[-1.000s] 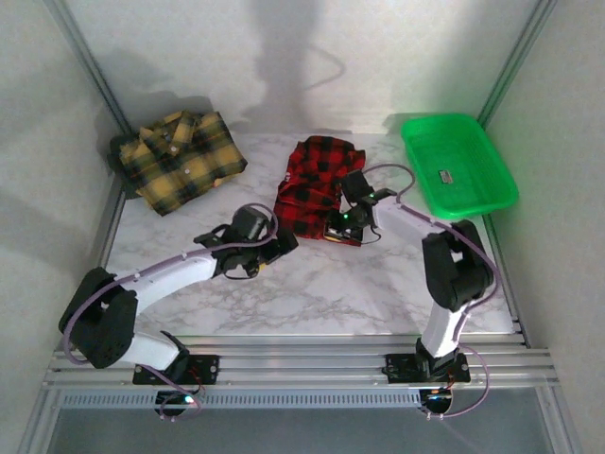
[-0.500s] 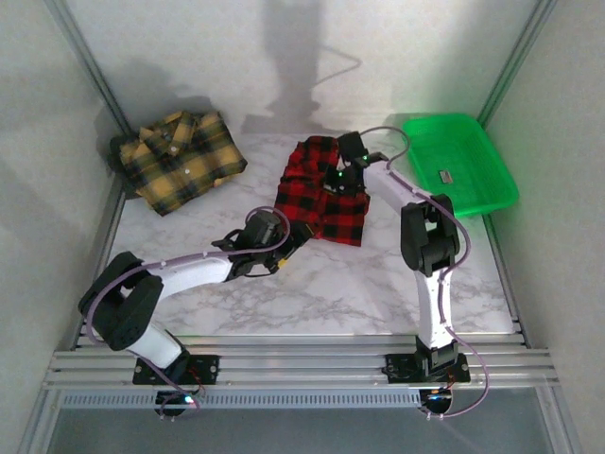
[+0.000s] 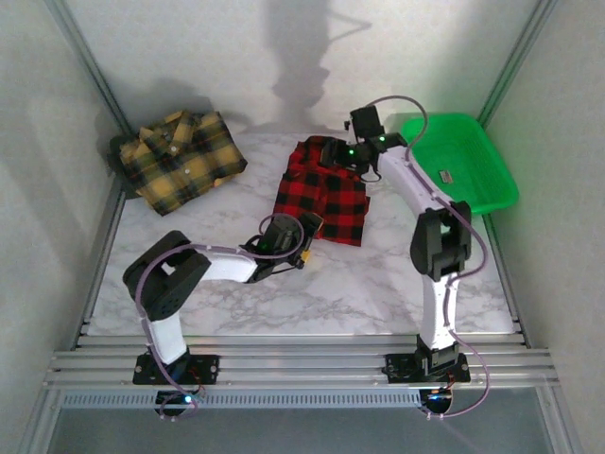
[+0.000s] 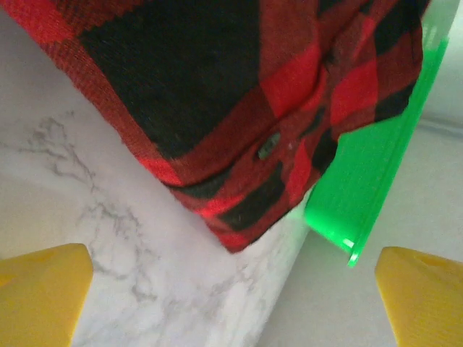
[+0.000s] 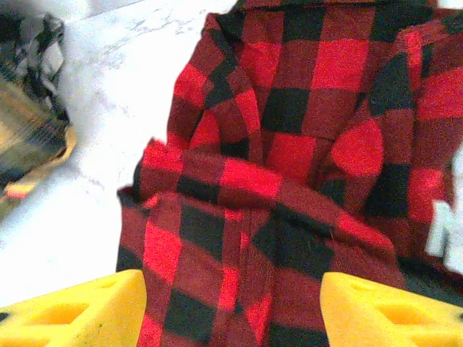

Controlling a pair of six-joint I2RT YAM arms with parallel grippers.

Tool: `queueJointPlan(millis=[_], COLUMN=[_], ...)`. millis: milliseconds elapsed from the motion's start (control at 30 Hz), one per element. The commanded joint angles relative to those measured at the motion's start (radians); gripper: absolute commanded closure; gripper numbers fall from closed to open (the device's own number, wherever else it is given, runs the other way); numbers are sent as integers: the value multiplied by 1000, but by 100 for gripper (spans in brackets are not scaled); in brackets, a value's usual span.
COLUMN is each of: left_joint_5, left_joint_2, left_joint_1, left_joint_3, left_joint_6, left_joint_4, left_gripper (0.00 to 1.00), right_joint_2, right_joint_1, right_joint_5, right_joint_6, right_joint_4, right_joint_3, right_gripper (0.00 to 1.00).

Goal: Fold and stack the long sleeve shirts

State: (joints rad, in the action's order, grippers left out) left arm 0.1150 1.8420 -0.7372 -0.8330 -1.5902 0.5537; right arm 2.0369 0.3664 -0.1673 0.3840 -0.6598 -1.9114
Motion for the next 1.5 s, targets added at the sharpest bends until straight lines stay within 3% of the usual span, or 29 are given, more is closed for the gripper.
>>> queueJointPlan(millis=[0,167,333,400,500,567,633,867,1067,1233,1467], left_joint_5=[-87,-103,-103,-117,-102,-77,-63,-117,-108,-112,-92], left_joint_2=[47,154,192,187,178,151,93,-281,-559,-685,-693], left_joint_1=[-8,-6,-16,-15,-3,1,-5,-16,-23,-21,-22], left_joint_3=[-31,-123,-198,-171,-159,-176,-191,-13,88,81,-1], left_joint_6=[-136,-201,-210,-233,-208,-141,-16,298,414,488,547], left_joint_4=[128,194,37,18,-17,-114,-283,-728,-985,-1174,-1280], left_gripper=[1,9,24,36,62,89,99,100,100,100,100], right_joint_2=[-142,-337,-458,-497,-538,-550,-555,-565,-461,-283,14], right_joint_1=[-1,-4,-35,-41,-42,-43,-43,5,177,320,425], right_joint_5=[17,-12,-38,-44,-70,-82,-119,-189,-182,-177,-123], right_joint_6=[-89,-56,-19,-21,-40,-55,-69,-62,33,144,238], right_joint_4=[-89,-12,5,-5,-23,-47,-60,-45,3,76,98], right_joint_3=[157,449,594,605,599,580,569,621,602,535,295], right_gripper=[35,34,33,32,29,28,28,28,33,50,74])
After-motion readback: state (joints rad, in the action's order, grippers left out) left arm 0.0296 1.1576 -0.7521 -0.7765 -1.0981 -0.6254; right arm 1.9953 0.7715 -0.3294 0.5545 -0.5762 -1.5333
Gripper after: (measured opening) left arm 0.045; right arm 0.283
